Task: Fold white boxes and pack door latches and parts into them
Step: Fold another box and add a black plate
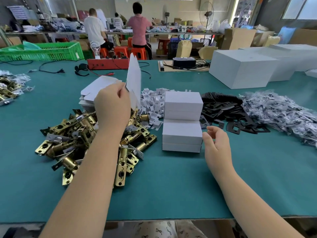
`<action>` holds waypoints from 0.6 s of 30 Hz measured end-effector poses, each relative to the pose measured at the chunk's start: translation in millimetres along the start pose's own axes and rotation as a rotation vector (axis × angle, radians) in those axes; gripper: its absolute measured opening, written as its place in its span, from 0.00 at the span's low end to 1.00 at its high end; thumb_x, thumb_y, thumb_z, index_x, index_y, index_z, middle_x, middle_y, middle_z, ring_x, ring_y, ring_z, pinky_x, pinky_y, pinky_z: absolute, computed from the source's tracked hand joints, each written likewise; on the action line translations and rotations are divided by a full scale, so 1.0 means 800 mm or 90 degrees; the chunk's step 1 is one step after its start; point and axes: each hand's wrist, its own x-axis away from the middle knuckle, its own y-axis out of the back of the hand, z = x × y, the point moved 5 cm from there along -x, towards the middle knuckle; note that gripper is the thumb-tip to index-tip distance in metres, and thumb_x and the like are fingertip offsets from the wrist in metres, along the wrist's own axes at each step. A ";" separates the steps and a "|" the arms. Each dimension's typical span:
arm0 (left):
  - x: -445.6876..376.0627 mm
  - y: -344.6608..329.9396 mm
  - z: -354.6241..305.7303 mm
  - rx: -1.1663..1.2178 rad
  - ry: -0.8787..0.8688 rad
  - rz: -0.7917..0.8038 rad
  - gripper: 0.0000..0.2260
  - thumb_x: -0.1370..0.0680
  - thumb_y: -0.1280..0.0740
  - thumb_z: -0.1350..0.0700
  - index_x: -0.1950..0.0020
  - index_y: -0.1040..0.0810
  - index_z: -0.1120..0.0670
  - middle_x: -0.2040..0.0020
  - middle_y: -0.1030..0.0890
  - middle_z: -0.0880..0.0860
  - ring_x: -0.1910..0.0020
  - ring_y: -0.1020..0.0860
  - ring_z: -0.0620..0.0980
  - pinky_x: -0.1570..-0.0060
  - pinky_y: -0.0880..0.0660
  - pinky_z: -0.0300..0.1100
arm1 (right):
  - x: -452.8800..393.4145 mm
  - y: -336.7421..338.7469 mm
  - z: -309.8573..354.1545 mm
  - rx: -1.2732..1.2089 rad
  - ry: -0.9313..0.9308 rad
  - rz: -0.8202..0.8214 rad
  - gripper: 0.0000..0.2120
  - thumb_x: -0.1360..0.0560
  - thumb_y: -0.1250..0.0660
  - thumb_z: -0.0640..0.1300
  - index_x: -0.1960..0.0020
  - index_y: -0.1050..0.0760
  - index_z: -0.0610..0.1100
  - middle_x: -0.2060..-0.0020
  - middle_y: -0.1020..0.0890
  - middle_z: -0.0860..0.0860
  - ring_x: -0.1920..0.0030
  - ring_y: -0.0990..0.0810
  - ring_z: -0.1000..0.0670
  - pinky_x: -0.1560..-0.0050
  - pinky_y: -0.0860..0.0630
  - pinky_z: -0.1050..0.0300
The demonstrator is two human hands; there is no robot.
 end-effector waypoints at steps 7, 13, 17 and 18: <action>0.088 -0.047 -0.001 0.652 0.369 0.150 0.10 0.21 0.36 0.66 0.47 0.17 0.54 0.53 0.14 0.52 0.54 0.16 0.49 0.58 0.19 0.40 | 0.017 0.006 0.035 -0.159 0.123 -0.041 0.12 0.26 0.41 0.50 0.42 0.33 0.55 0.51 0.26 0.57 0.54 0.24 0.59 0.51 0.28 0.66; 0.150 -0.086 -0.015 0.759 0.411 0.430 0.14 0.23 0.36 0.70 0.54 0.15 0.54 0.54 0.14 0.56 0.59 0.16 0.51 0.64 0.18 0.40 | 0.000 0.008 0.028 -0.315 0.015 -0.007 0.22 0.22 0.40 0.51 0.29 0.37 0.52 0.46 0.19 0.56 0.45 0.21 0.55 0.43 0.25 0.51; 0.163 -0.095 -0.017 0.773 0.401 0.631 0.17 0.27 0.38 0.65 0.39 0.21 0.59 0.47 0.16 0.59 0.58 0.17 0.53 0.64 0.19 0.41 | 0.000 0.018 0.004 -0.295 0.000 0.006 0.25 0.21 0.37 0.39 0.26 0.38 0.49 0.59 0.16 0.58 0.53 0.20 0.57 0.45 0.24 0.58; 0.161 -0.096 -0.017 0.768 0.401 0.617 0.18 0.25 0.39 0.64 0.37 0.22 0.58 0.47 0.16 0.60 0.59 0.17 0.52 0.64 0.19 0.42 | 0.000 0.018 0.003 -0.307 0.000 0.029 0.22 0.22 0.35 0.38 0.31 0.32 0.52 0.62 0.17 0.57 0.55 0.20 0.56 0.48 0.23 0.59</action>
